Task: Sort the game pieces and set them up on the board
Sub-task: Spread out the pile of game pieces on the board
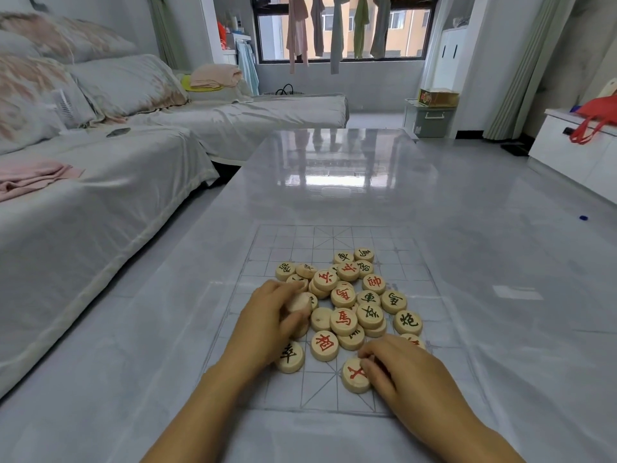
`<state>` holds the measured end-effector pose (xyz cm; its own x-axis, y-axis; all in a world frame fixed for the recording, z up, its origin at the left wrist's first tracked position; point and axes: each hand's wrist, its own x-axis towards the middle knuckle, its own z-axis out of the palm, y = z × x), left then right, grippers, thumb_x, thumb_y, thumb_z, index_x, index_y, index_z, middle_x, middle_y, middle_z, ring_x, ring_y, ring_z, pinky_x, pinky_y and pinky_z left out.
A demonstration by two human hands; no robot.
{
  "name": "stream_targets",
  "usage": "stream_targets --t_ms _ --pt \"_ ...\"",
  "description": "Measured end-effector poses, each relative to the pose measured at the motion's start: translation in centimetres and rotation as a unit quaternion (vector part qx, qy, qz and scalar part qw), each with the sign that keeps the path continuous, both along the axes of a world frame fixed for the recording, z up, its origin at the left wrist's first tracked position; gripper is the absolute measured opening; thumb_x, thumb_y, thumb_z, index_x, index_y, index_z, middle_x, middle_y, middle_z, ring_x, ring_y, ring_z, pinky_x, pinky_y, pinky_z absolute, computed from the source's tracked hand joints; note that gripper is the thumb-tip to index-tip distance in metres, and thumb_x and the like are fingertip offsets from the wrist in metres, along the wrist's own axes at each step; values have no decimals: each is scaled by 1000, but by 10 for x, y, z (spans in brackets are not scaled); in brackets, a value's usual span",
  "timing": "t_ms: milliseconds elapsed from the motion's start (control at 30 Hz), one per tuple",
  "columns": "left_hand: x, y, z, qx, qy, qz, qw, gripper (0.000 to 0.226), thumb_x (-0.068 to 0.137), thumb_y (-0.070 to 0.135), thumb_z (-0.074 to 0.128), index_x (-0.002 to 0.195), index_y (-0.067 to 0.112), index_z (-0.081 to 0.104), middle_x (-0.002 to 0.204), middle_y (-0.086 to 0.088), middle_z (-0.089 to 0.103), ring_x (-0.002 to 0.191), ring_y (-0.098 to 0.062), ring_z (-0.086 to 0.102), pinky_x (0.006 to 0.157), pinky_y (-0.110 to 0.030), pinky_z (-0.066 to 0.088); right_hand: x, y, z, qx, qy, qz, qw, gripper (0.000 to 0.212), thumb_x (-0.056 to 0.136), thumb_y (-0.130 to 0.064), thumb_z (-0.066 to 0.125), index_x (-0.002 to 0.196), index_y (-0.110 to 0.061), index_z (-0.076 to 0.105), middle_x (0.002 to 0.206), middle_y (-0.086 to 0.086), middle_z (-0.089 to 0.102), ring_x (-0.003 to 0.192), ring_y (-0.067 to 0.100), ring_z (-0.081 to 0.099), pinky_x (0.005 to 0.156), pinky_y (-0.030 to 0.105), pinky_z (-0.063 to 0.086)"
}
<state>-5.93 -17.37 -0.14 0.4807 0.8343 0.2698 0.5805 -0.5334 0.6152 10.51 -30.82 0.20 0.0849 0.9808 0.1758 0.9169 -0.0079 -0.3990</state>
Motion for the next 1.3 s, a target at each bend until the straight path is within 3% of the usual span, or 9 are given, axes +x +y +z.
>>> stream_targets --t_ms 133,200,333,500,700,833,967,1100,1300 --pt "-23 -6 10 -124 -161 -7 979 30 88 22 59 113 39 61 98 8 58 80 -1 60 70 -13 49 6 6 -6 38 -9 -11 999 20 93 -32 43 107 -28 57 95 -18 48 91 1 44 63 6 32" --pt "-35 -10 10 -174 -190 -10 966 28 86 18 62 98 42 67 99 1 62 83 -9 64 72 -17 51 8 11 -8 69 -31 -15 997 27 86 -32 42 104 -26 62 102 -12 59 96 3 46 72 4 36" --pt "-54 -16 6 -214 -159 -4 964 24 77 15 72 88 35 67 95 -3 68 85 -18 64 78 -26 51 4 25 -4 51 -76 19 996 42 82 -32 38 115 -24 61 122 -7 63 111 8 49 85 24 45" --pt "-73 -19 2 -230 -88 0 969 23 72 15 77 85 31 67 90 -3 67 72 -2 58 72 -18 47 0 29 -4 64 -107 27 992 39 78 -35 39 104 -26 68 106 -11 70 100 8 59 79 27 50" --pt "-79 -17 -1 -183 -18 18 983 21 77 16 73 89 31 63 72 1 57 60 -4 48 59 -10 40 7 20 -1 67 -59 11 996 26 82 -38 58 105 -27 62 102 -11 61 97 13 54 79 21 37" --pt "-53 -21 -3 -34 -12 8 999 12 84 29 59 96 32 57 96 14 56 80 -2 51 68 -7 39 13 10 -3 39 -31 3 999 40 84 -39 61 121 -30 52 113 -11 49 107 10 44 84 19 34" --pt "-17 -18 0 39 5 -54 998 40 82 30 42 114 21 63 113 7 63 105 -13 51 90 -23 41 19 4 -2 -1 -33 -18 999 39 85 -46 55 122 -36 47 110 -15 44 104 6 42 84 18 37" --pt "14 -10 -4 85 165 -106 977 43 94 24 33 135 30 45 141 12 45 124 -18 37 103 -34 32 24 1 -1 -26 -41 -2 999 35 86 -45 52 120 -34 48 104 -16 39 98 5 42 74 14 35" --pt "20 -1 -2 116 249 -110 955 44 95 29 40 139 36 36 140 10 41 124 -18 32 103 -33 27 29 1 0 -39 -22 23 999 41 84 -47 54 123 -36 44 103 -19 34 103 4 40 78 13 33"
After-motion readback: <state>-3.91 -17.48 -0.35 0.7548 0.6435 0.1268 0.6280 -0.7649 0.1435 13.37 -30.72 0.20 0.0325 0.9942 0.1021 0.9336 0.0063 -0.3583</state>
